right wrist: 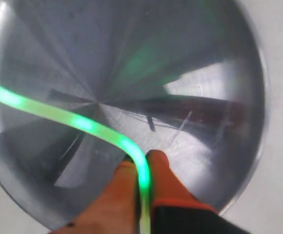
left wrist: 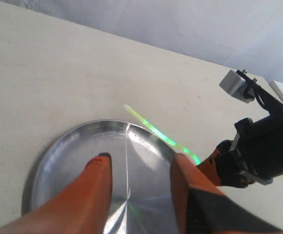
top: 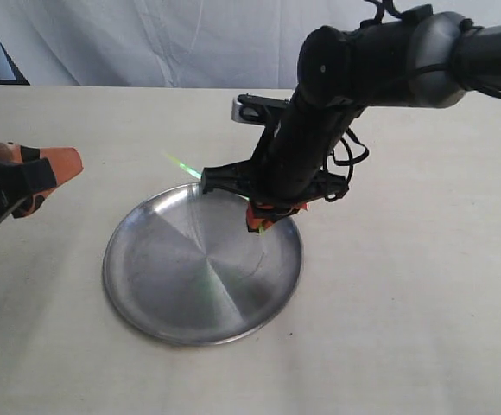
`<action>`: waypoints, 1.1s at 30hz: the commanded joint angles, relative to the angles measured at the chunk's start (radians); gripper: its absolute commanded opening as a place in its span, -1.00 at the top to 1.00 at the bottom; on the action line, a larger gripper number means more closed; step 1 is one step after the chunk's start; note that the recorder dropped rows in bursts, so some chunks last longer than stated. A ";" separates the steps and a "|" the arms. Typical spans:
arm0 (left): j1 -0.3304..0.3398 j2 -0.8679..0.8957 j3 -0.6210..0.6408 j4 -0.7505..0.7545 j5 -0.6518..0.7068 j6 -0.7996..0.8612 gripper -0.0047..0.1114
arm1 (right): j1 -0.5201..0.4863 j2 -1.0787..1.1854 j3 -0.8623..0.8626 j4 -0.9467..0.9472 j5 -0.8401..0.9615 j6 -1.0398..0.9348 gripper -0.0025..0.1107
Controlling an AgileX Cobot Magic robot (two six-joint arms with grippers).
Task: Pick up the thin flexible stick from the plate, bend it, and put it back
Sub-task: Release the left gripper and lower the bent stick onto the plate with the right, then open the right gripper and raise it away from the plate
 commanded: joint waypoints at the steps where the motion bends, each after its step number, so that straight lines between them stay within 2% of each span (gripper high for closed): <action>1: -0.002 -0.012 0.006 -0.010 0.015 -0.003 0.27 | -0.003 0.045 -0.004 0.023 -0.025 -0.009 0.97; 10: -0.002 -0.012 0.006 -0.010 0.009 -0.003 0.27 | -0.003 0.069 -0.004 0.049 -0.042 -0.049 0.96; 13: -0.002 -0.012 0.006 -0.010 -0.001 -0.003 0.27 | -0.003 0.069 -0.004 0.049 -0.042 -0.054 0.75; 18: -0.002 -0.012 0.006 -0.010 -0.004 -0.003 0.27 | -0.003 0.069 -0.004 0.049 -0.032 -0.054 0.18; 21: -0.002 -0.012 0.006 -0.010 -0.004 -0.003 0.27 | -0.003 0.069 -0.004 0.049 -0.026 -0.054 0.03; 23: -0.002 -0.012 0.006 -0.010 -0.004 -0.003 0.27 | -0.003 0.059 -0.004 0.040 -0.017 -0.054 0.07; 25: -0.002 -0.012 0.006 -0.010 -0.003 -0.003 0.27 | -0.003 0.040 -0.004 0.001 0.010 -0.054 0.24; 28: -0.002 -0.012 0.006 -0.013 0.003 -0.003 0.48 | -0.003 -0.014 -0.004 -0.121 0.083 -0.054 0.85; 29: -0.002 -0.012 0.006 -0.013 0.008 -0.003 0.58 | -0.003 -0.038 -0.004 -0.154 0.107 -0.054 0.96; 31: -0.002 -0.012 0.006 -0.013 0.016 0.001 0.88 | -0.003 -0.087 -0.004 -0.199 0.157 -0.057 0.96; 33: -0.002 -0.016 0.006 -0.001 0.018 0.003 0.91 | -0.003 -0.148 0.002 -0.201 0.182 -0.084 0.96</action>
